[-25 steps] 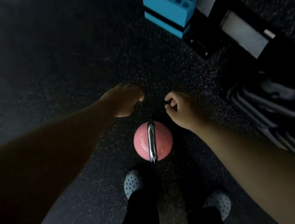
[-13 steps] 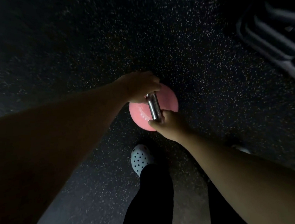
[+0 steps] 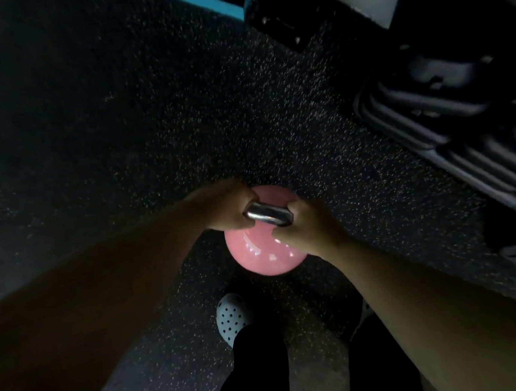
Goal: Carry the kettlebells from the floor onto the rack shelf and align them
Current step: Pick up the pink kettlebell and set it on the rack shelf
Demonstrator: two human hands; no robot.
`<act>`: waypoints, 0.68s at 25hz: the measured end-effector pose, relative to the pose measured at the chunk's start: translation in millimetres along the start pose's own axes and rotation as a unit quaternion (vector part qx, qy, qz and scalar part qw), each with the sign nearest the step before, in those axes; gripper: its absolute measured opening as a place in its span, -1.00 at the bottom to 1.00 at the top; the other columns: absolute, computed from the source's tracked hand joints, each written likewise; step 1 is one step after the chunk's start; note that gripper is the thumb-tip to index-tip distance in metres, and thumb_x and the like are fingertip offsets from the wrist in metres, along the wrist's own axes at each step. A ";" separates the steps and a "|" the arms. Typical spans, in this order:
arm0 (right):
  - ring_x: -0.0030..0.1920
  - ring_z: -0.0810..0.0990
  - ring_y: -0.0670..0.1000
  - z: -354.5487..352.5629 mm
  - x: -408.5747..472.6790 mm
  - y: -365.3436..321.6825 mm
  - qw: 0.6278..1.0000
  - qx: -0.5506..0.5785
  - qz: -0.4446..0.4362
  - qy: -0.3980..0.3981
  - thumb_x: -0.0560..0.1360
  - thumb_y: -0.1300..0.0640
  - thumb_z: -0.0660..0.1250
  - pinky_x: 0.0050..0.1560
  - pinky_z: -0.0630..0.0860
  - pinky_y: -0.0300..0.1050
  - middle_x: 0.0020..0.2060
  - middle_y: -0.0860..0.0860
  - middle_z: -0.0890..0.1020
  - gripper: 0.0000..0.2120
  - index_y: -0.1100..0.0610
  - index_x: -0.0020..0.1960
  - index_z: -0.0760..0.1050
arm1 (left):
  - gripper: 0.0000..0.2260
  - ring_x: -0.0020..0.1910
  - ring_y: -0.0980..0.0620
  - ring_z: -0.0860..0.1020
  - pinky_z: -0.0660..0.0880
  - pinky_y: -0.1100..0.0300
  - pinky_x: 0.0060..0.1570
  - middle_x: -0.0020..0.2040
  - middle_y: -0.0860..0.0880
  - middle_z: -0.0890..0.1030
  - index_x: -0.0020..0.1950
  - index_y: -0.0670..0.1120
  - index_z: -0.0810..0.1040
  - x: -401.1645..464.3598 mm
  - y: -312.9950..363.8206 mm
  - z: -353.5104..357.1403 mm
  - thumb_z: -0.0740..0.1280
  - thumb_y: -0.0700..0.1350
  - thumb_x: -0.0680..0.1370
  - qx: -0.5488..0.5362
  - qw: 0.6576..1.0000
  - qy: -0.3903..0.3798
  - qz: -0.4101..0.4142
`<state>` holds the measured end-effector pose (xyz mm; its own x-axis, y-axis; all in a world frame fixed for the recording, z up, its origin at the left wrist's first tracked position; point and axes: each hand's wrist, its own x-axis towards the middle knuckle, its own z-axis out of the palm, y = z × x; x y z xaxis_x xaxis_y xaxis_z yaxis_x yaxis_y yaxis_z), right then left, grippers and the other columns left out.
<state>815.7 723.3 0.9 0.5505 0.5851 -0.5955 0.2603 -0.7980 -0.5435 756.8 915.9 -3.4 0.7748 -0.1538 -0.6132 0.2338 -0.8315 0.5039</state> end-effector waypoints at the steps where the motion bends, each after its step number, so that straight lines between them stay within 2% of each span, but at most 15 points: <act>1: -0.47 0.51 -0.11 -19.2 -5.1 -3.5 1.000 -0.015 -0.007 0.020 0.34 0.07 0.42 -0.59 0.23 -0.37 -0.46 -0.11 0.51 -0.90 0.05 -0.21 0.53 | -0.90 -0.36 0.13 0.59 0.57 0.16 -0.36 -0.29 0.04 0.61 -0.06 -0.03 0.61 -0.5 12.7 -12.3 0.44 -0.10 0.45 0.014 1.000 0.018 0.013; 3: -0.45 0.52 -0.05 -62.7 -14.7 -6.1 0.997 -0.026 -0.018 0.064 0.34 0.05 0.41 -0.55 0.29 -0.33 -0.45 -0.10 0.50 -0.88 0.06 -0.16 0.56 | -0.95 -0.40 0.15 0.54 0.45 0.25 -0.45 -0.33 0.08 0.57 -0.17 0.00 0.57 5.6 41.1 -46.6 0.42 -0.07 0.43 0.058 0.995 0.061 0.049; 5: -0.39 0.56 0.05 -103.7 -25.1 -12.2 0.992 -0.036 -0.007 0.122 0.32 0.00 0.36 -0.44 0.36 -0.26 -0.41 -0.03 0.53 -0.81 0.09 -0.14 0.58 | -0.86 -0.46 0.15 0.47 0.29 0.29 -0.50 -0.40 0.13 0.49 -0.29 0.07 0.46 15.3 70.6 -86.9 0.41 -0.07 0.40 0.091 0.984 0.115 0.098; 7: -0.36 0.59 0.13 -141.2 -28.3 -13.8 0.981 -0.046 -0.014 0.187 0.29 -0.05 0.29 -0.39 0.42 -0.19 -0.40 0.04 0.57 -0.77 0.09 -0.18 0.56 | -0.83 -0.49 0.11 0.43 0.23 0.31 -0.49 -0.42 0.12 0.48 -0.31 0.06 0.45 25.9 96.5 -125.2 0.43 -0.10 0.39 0.139 0.962 0.170 0.159; 10: -0.32 0.62 0.20 -215.3 -27.2 -17.2 0.957 -0.081 -0.029 0.276 0.29 -0.04 0.28 -0.34 0.38 -0.16 -0.35 0.10 0.63 -0.84 0.04 -0.22 0.47 | -0.88 -0.50 0.01 0.48 0.27 0.28 -0.46 -0.39 0.01 0.59 -0.27 -0.03 0.55 49.5 141.5 -190.8 0.48 -0.12 0.33 0.208 0.929 0.231 0.202; 13: -0.25 0.66 0.24 -294.2 -29.2 -25.7 0.930 -0.124 -0.035 0.345 0.32 0.01 0.34 -0.31 0.47 -0.09 -0.27 0.14 0.68 -0.77 0.09 -0.09 0.56 | -0.89 -0.43 -0.10 0.60 0.41 0.21 -0.47 -0.34 -0.05 0.65 -0.17 -0.04 0.60 68.6 190.2 -257.0 0.46 -0.10 0.34 0.241 0.899 0.285 0.230; 17: -0.24 0.67 0.27 -391.4 -22.8 -24.0 0.895 -0.132 -0.049 0.423 0.32 0.03 0.34 -0.25 0.62 0.05 -0.23 0.17 0.69 -0.72 0.10 -0.01 0.58 | -0.74 -0.43 -0.09 0.61 0.39 0.21 -0.44 -0.32 -0.04 0.65 0.03 0.06 0.46 111.5 247.5 -333.0 0.43 0.00 0.40 0.251 0.870 0.349 0.241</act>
<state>1107.3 672.6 259.0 0.8895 0.4249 0.1681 0.4569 -0.8208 -0.3428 1096.6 870.7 255.5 0.9211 -0.3325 0.2024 -0.3667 -0.9158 0.1641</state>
